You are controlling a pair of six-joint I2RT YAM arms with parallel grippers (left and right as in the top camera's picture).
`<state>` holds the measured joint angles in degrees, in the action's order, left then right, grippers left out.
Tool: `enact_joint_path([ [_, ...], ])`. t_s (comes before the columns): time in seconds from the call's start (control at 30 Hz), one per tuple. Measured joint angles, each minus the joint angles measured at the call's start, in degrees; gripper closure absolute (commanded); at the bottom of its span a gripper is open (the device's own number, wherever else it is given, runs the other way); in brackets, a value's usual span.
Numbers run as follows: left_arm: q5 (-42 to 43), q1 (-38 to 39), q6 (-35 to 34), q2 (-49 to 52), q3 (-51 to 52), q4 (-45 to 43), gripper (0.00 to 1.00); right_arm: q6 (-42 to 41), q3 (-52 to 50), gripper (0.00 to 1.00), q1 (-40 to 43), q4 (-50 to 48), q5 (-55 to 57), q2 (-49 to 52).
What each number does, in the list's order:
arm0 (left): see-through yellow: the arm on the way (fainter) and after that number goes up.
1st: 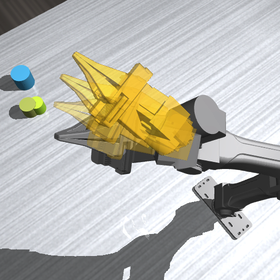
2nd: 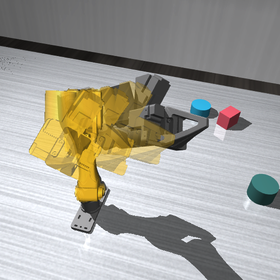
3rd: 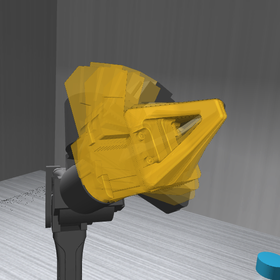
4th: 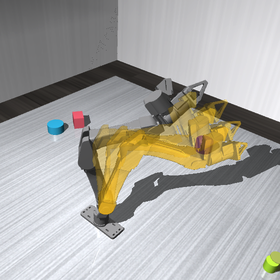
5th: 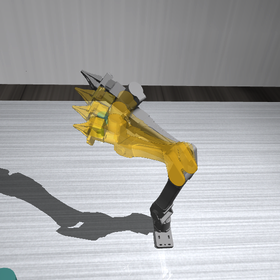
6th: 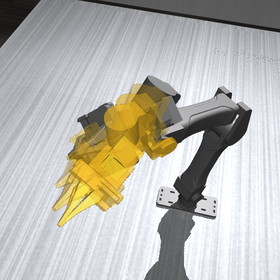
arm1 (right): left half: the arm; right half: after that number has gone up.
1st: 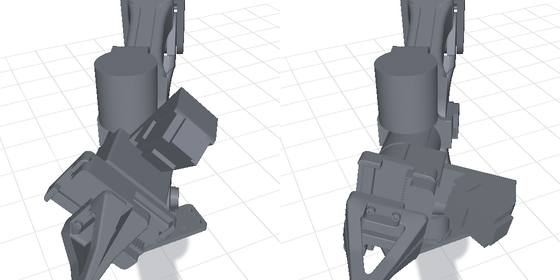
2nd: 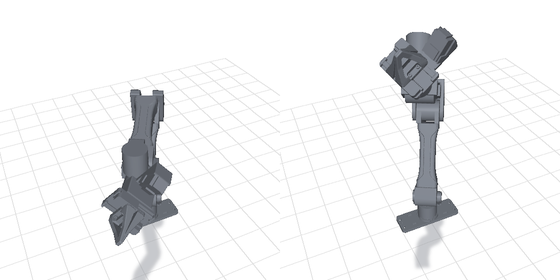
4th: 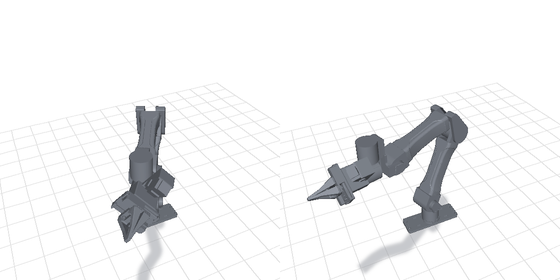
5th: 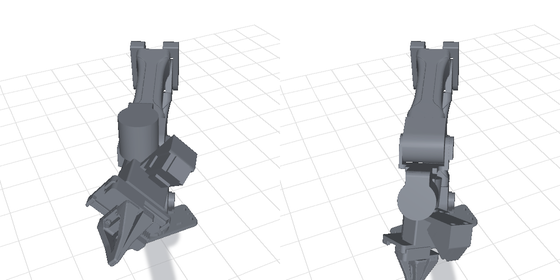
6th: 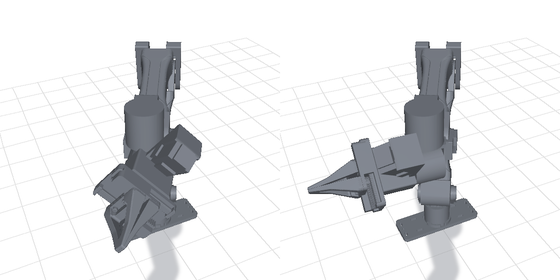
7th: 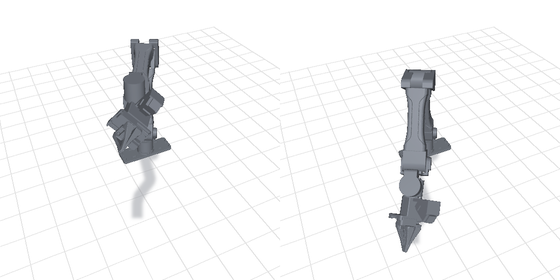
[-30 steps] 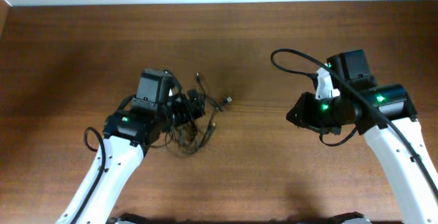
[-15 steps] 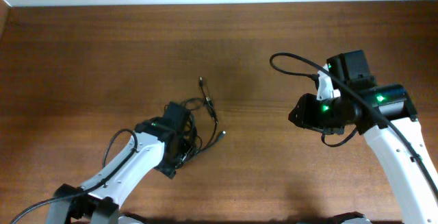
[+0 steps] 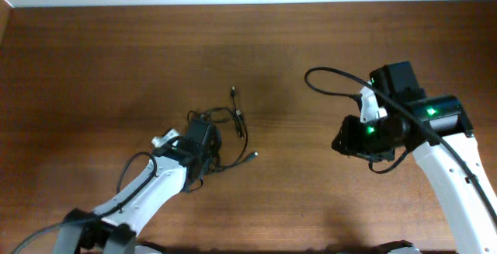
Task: Untangle cables
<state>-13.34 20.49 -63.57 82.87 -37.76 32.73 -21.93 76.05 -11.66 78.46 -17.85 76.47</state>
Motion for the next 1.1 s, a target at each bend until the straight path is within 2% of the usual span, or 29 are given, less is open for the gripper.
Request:
enact_joint_path([
  [0.03, 1.4, 0.0, 12.8, -3.1, -4.9, 0.2, 1.0, 0.8, 0.0, 0.65, 0.0, 0.7, 0.0, 0.0],
  [0.07, 2.8, 0.0, 17.1, -4.7, -7.0, 0.4, 1.0, 1.2, 0.0, 0.65, 0.0, 0.8, -0.7, 0.0],
  [0.1, 6.7, 0.0, 24.7, -9.2, -11.6, 0.0, 1.0, 1.3, 0.0, 0.65, 0.0, 0.8, -1.2, 0.0],
  [0.2, 14.6, 0.0, 32.2, -22.3, -16.3, -2.4, 1.0, 1.4, 0.0, 0.64, 0.0, -1.9, -4.7, 0.0],
  [0.33, 25.2, 0.0, 39.6, -30.0, -16.3, -2.0, 1.0, 1.4, -0.2, 0.64, 0.0, -12.1, -13.9, 0.0],
  [0.37, 27.6, 0.0, 40.5, -30.8, -16.3, -2.6, 1.0, 1.4, -0.3, 0.64, 0.0, -15.1, -16.4, 0.0],
  [0.43, 30.8, 0.0, 41.4, -31.1, -16.3, -4.2, 1.0, 1.2, -0.3, 0.57, -1.5, -19.8, -19.7, 0.1],
  [0.57, 36.1, 0.0, 41.8, -31.1, -16.3, -11.3, 1.0, 0.4, -0.3, 0.57, -10.4, -27.2, -21.2, 2.4],
  [0.7, 40.2, 0.0, 41.8, -30.9, -16.3, -13.1, 1.0, -7.5, -0.3, 0.57, -13.2, -36.3, -20.0, 11.0],
  [0.8, 46.1, 0.0, 41.7, -28.2, -16.3, -14.3, 1.0, -10.0, -0.5, 0.83, -13.6, -43.9, -24.0, 12.3],
  [0.83, 48.4, 0.0, 41.8, -26.2, -16.1, -16.6, 1.0, -9.8, -0.5, 0.85, -13.9, -43.7, -23.3, 12.3],
  [0.9, 57.4, -0.2, 41.8, -23.7, -15.6, -31.4, 1.0, -10.0, -0.4, 0.96, -14.9, -40.3, -17.3, 12.3],
  [0.97, 63.1, -0.3, 41.7, -23.4, -15.5, -36.5, 1.0, -9.9, -0.2, 0.96, -15.0, -36.0, -12.9, 12.3],
  [1.07, 65.0, -1.9, 41.7, -23.1, -15.4, -34.4, 1.0, -9.8, 0.3, 0.96, -15.0, -25.6, -3.4, 11.7],
  [1.1, 63.9, -3.4, 41.8, -23.1, -15.4, -30.3, 1.0, -9.8, 0.3, 0.96, -15.0, -23.6, 0.0, 11.6],
])
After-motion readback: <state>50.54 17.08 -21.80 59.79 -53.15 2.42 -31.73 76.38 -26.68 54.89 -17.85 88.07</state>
